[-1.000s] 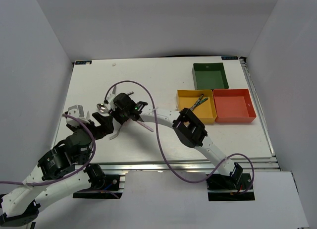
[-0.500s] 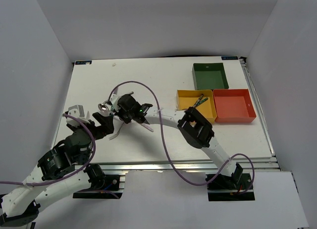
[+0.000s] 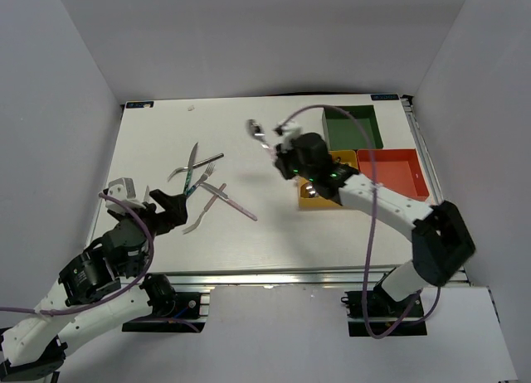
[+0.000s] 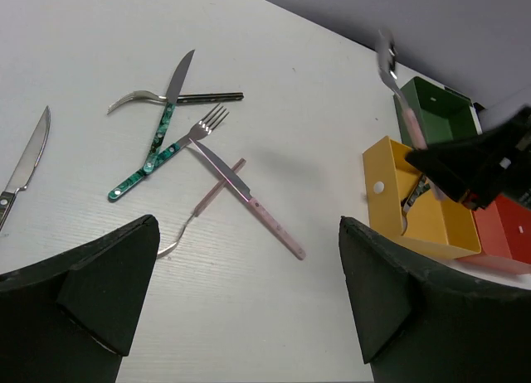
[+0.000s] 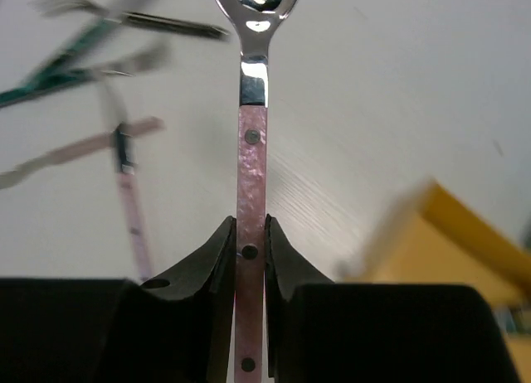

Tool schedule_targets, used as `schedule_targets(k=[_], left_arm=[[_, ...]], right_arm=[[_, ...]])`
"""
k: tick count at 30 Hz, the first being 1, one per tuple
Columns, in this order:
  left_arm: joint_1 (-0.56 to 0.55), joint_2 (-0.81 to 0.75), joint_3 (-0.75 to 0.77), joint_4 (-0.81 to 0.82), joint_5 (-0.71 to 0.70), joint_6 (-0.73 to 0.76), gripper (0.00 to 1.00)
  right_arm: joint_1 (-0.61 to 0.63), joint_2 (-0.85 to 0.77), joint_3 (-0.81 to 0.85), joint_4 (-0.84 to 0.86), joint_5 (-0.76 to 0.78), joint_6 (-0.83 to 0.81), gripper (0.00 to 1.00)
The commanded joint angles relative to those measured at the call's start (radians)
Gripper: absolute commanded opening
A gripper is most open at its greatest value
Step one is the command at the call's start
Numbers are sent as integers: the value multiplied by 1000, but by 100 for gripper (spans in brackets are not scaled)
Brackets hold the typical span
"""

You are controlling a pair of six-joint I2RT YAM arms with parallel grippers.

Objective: Sort the eating utensils into containers

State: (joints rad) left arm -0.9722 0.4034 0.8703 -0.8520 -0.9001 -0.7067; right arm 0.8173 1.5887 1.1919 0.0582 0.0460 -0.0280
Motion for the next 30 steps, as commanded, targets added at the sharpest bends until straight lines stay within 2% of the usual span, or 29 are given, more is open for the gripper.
schedule_targets(k=[1,2,3,4,5,6,7,8,10,15,19,23,30], left_arm=[[4,-8,-7,18,12,10,98],[4,-6,-5,16,10,12,98],[6,-5,-7,18,12,12,98],[6,0,-7,18,13,13,98],[6,3,-5,18,12,12,98],[6,6,-4,16,12,13,98],[6,11,-4,16,10,10,98],[6,14,-2,10,9,7,98],[6,14,-1,5,4,1,98],[6,0,-4,4,0,-2,98],[6,0,-2,-1,-2,-5,98],[6,0,-2,1,-3,-5,98],[6,-5,-2,2,-3,-5,98]], right_arm=[[-121,-189,-219,-15,200,245,0],[-128,-226,-259,-23,268,399,0],[-139,-258,-306,-44,329,480,0],[-142,-300,-314,-140,447,566,0],[-144,-314,-319,-159,475,665,0],[-148,-318,-321,-162,503,689,0],[-153,-309,-304,-255,596,738,0],[-159,-300,-282,-315,638,855,0],[-175,-279,-252,-413,692,954,0],[-182,-251,-279,-409,696,1224,0],[-191,-126,-177,-578,706,1399,0],[-193,-9,-46,-612,684,1398,0],[-193,65,-2,-610,666,1398,0]])
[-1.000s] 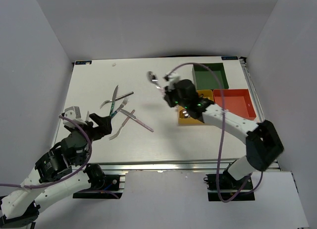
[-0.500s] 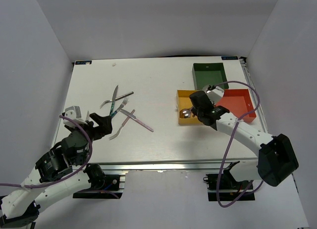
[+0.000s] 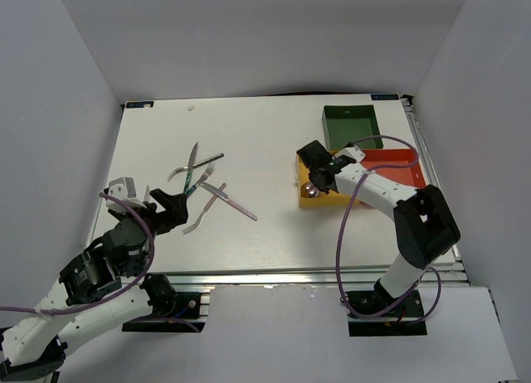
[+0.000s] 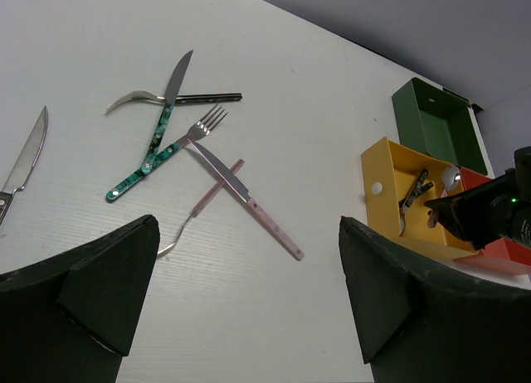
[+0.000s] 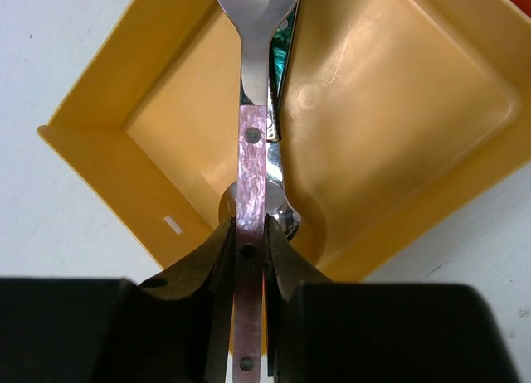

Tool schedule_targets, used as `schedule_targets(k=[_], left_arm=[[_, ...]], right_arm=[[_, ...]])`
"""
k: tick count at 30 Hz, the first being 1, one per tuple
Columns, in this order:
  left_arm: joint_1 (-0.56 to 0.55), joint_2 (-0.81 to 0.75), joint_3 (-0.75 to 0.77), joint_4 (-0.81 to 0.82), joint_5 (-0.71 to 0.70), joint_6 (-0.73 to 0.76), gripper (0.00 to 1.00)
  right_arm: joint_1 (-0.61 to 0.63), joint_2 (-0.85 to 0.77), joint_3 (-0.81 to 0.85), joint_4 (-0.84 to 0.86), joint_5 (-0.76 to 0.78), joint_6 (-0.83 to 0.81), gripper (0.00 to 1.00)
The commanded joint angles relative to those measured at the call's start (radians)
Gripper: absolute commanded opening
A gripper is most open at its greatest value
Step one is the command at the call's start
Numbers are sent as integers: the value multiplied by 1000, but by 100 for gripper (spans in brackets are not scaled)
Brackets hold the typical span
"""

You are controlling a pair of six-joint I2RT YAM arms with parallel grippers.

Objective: Sort the eating utensils into containers

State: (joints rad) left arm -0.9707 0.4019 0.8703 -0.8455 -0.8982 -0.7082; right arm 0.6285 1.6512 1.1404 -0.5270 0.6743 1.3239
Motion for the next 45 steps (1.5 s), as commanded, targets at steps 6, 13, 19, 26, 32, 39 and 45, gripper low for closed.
schedule_targets(k=[6,13,19,26,32,39,45], left_arm=[[3,-3,-4,-3,-1,0,98],[3,-3,-4,-3,-2,0,98],[4,0,4,-35,-42,-33,98],[4,1,2,-36,-51,-39,98],[4,35,4,-33,-39,-31,98],[4,49,4,-30,-31,-25,98],[4,26,1,-24,-30,-24,98]], right_arm=[[-4,-4,45,-31,36,40,55],[0,-57,80,18,19,-98,68],[129,-59,82,468,-316,-770,89],[313,293,370,288,-608,-1213,77],[378,415,478,251,-625,-1301,69],[384,578,565,184,-610,-1318,46],[385,535,483,206,-610,-1315,4]])
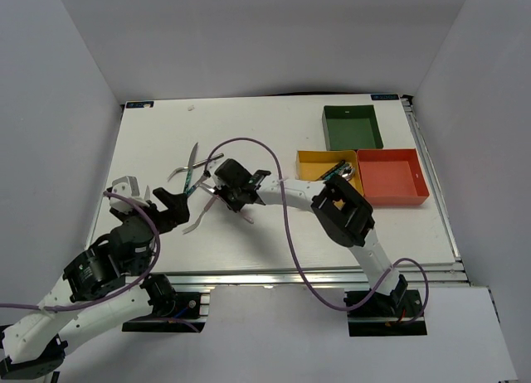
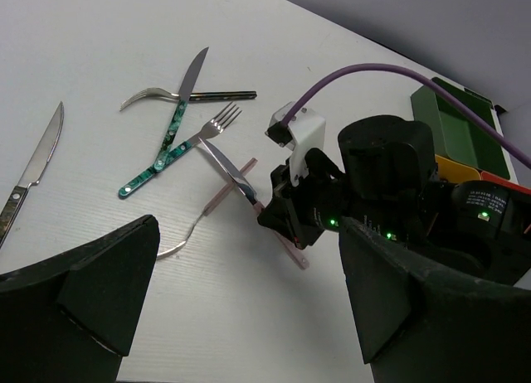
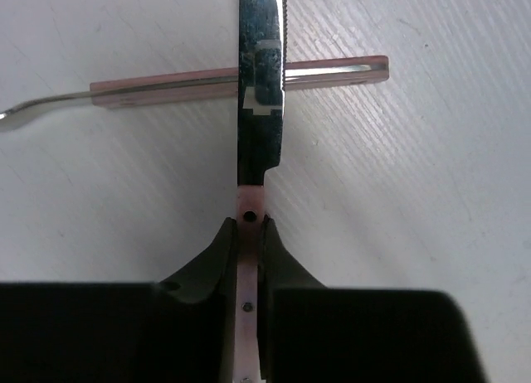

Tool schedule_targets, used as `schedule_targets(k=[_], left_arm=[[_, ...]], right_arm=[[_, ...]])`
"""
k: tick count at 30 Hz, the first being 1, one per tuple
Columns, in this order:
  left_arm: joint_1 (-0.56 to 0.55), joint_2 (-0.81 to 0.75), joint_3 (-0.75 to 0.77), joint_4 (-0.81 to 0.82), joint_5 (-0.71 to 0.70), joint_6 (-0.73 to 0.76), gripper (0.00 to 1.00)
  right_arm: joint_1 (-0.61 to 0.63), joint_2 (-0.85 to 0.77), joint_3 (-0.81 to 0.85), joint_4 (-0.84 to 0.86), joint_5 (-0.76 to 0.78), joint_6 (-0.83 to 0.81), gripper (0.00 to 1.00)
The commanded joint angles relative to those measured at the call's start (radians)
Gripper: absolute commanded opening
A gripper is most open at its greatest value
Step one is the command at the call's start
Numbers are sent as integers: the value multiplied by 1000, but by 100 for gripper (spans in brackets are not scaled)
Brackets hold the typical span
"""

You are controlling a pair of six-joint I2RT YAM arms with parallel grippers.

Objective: Sort the eating utensils into containers

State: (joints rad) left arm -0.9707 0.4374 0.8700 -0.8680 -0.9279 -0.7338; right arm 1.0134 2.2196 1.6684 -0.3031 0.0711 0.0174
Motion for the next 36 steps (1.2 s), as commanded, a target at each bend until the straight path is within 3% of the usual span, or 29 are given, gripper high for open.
schedule_targets(k=[1,7,10,11,13,14,17,23,30,36], left_arm=[[4,-9,1,0,0,2,98],[4,-3,4,-6,-3,-1,98],[4,-9,1,-2,-2,1,98],[4,-8,1,-3,-3,1,98],[4,-3,4,-5,-3,-3,98],[4,-3,4,-6,0,-3,98],[4,-6,3,-2,3,2,98],[4,-3,0,6,14,10,98],[4,55,4,3,12,13,98],[4,80,6,-2,14,16,98]], right_arm=[[1,-55,-62,-2,-13,-5,0],[-25,-383,-251,97,-34,65,0],[-131,-564,-373,113,-27,113,0],[-219,-621,-403,117,-15,131,0],[-330,-643,-438,108,-7,215,0],[-436,-635,-429,92,2,255,0],[-594,-585,-368,33,111,439,0],[-804,-410,-207,75,183,659,0],[-897,-149,114,-48,154,708,0],[-940,-29,223,-80,110,750,0]])
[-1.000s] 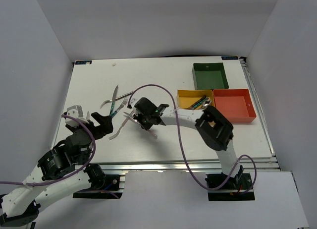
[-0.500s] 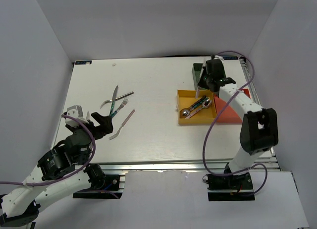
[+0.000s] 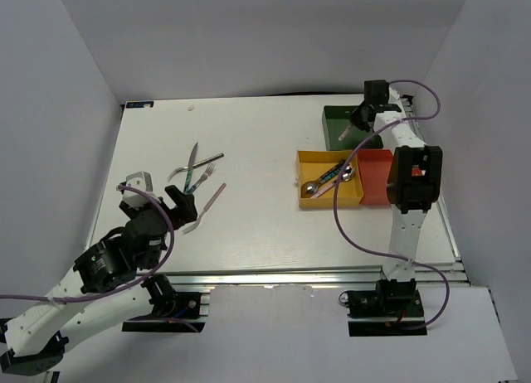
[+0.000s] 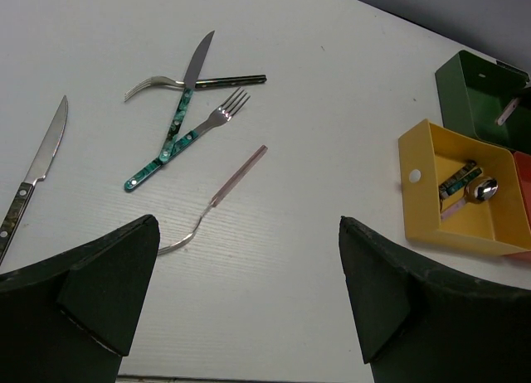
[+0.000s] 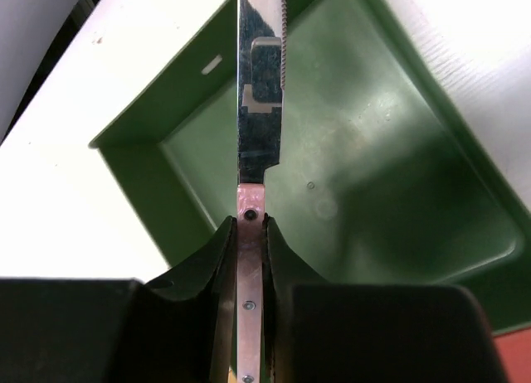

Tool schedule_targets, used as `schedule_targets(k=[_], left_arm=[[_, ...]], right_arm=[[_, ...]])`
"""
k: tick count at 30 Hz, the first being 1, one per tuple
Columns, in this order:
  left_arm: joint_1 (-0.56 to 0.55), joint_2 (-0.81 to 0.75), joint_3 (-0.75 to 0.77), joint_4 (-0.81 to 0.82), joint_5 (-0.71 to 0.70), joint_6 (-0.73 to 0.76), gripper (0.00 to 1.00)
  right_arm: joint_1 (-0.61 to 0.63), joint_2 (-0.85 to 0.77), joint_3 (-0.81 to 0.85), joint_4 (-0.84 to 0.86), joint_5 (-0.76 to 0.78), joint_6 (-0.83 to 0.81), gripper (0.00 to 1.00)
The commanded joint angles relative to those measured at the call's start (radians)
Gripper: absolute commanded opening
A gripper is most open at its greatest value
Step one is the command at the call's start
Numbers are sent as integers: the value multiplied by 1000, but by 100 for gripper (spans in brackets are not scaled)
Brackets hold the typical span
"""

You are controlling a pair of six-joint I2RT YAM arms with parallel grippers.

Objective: Sort the eating utensils into containers

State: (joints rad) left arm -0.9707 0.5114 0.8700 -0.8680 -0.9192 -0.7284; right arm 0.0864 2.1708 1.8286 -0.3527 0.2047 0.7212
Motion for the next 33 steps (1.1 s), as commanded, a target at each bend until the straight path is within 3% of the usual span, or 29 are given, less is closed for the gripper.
schedule_targets(k=[1,3,7,9,10,14,15,18,22,23,24,26,27,28,29,33], left_arm=[[4,4,6,0,5,9,98],[4,-1,6,-2,2,7,98],[4,-4,7,-6,-9,3,98],[4,-5,9,-9,-12,0,98],[4,-5,11,-9,-13,-2,98],[4,-5,8,-6,-18,-5,98],[6,-2,7,0,-20,-2,98],[6,44,8,4,-82,-34,98],[12,240,70,34,-150,-40,98],[30,378,101,31,-156,-31,98],[158,450,174,55,-129,12,98],[397,607,216,198,253,155,98],[619,652,222,246,410,184,98],[691,705,256,273,603,207,98],[761,834,291,268,624,259,98],[820,1156,536,193,655,342,96]], right_arm=[[-13,35,78,-31,-27,44,0],[-13,40,81,-23,-57,40,6],[-13,0,28,11,-80,47,41],[-13,-44,3,30,-80,49,50],[-11,-58,-12,35,-82,46,60],[-1,-138,-28,44,-87,21,65],[18,-172,-28,46,-91,9,71],[77,-241,-40,34,-68,-46,73],[140,-409,-188,76,-91,-78,75],[154,-461,-319,116,-146,-98,76],[177,-559,-377,142,-169,-103,75],[220,-646,-507,175,-195,-126,76],[234,-716,-538,169,-227,-134,76],[248,-747,-570,164,-237,-144,76],[266,-808,-625,152,-269,-158,76],[291,-954,-771,144,-332,-189,77]])
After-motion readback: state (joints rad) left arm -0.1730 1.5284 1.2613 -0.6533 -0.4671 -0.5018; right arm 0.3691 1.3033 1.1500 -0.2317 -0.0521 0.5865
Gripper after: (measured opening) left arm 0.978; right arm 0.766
